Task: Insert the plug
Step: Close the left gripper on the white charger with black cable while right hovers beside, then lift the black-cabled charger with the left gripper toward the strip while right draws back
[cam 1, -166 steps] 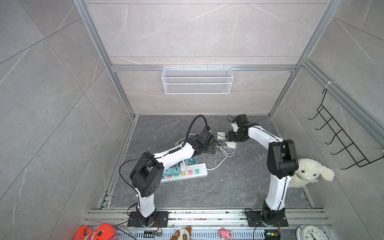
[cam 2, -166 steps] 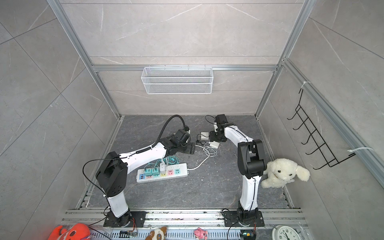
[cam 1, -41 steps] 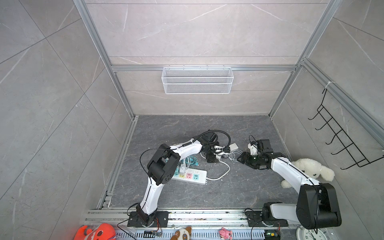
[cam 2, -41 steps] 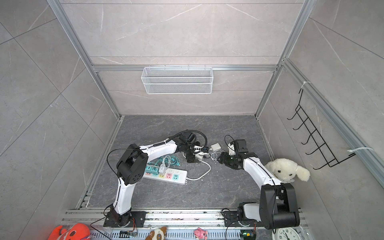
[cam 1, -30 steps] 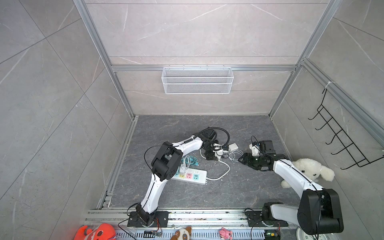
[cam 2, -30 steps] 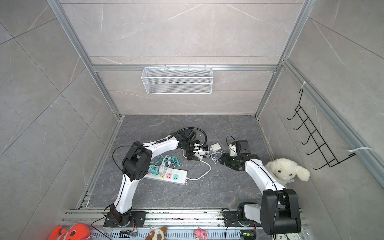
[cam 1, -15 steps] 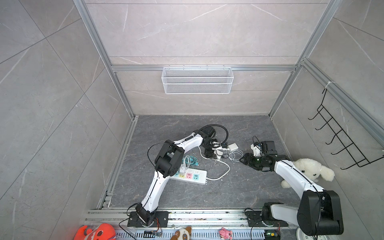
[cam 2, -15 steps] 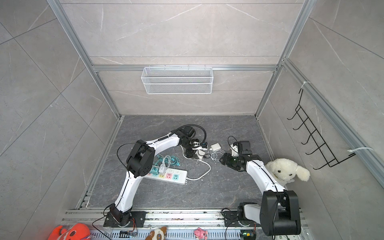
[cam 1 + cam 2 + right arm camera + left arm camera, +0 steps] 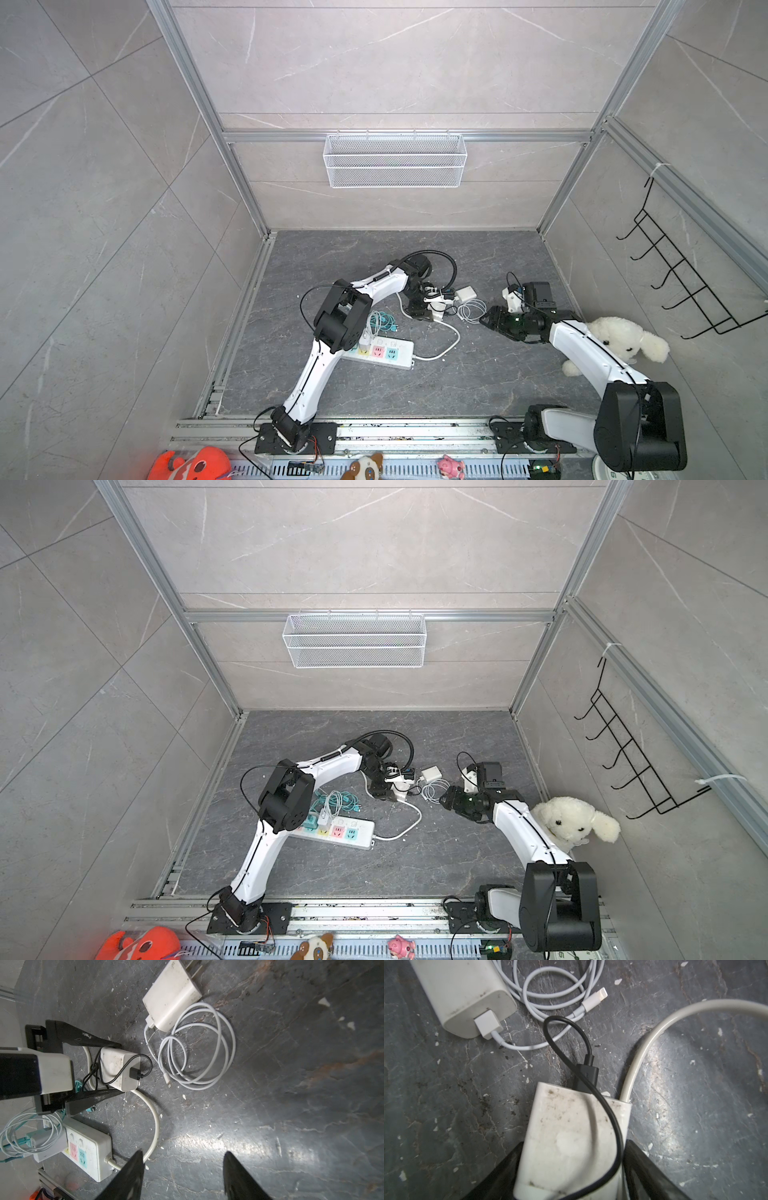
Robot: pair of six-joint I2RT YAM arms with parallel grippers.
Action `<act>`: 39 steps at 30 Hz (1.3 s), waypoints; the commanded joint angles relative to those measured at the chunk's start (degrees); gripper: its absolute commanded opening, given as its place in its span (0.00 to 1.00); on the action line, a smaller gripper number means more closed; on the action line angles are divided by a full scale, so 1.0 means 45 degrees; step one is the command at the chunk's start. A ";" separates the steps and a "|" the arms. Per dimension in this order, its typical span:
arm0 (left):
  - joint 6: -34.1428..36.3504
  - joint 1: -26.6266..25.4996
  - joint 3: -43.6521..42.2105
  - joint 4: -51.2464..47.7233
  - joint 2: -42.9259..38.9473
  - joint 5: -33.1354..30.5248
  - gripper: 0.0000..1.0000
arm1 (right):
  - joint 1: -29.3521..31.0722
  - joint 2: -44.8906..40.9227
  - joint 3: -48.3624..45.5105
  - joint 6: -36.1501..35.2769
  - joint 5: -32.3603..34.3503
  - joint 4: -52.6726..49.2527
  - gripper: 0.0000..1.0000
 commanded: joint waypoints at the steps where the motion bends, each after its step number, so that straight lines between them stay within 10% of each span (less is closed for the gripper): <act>1: 0.0103 0.0043 0.0267 -0.0343 0.0073 0.0266 0.72 | -0.0057 -0.0255 -0.0236 -0.0228 -0.0154 -0.0181 0.62; 24: -0.1252 0.0023 0.0414 0.0316 -0.0322 0.1123 0.69 | -0.0094 -0.0231 -0.0271 -0.0209 -0.0465 -0.0059 0.62; 39: -0.2464 0.0050 0.0028 0.1464 -0.0980 0.1872 0.38 | -0.0231 -0.1137 -0.0391 0.0122 -0.0426 -0.0280 0.61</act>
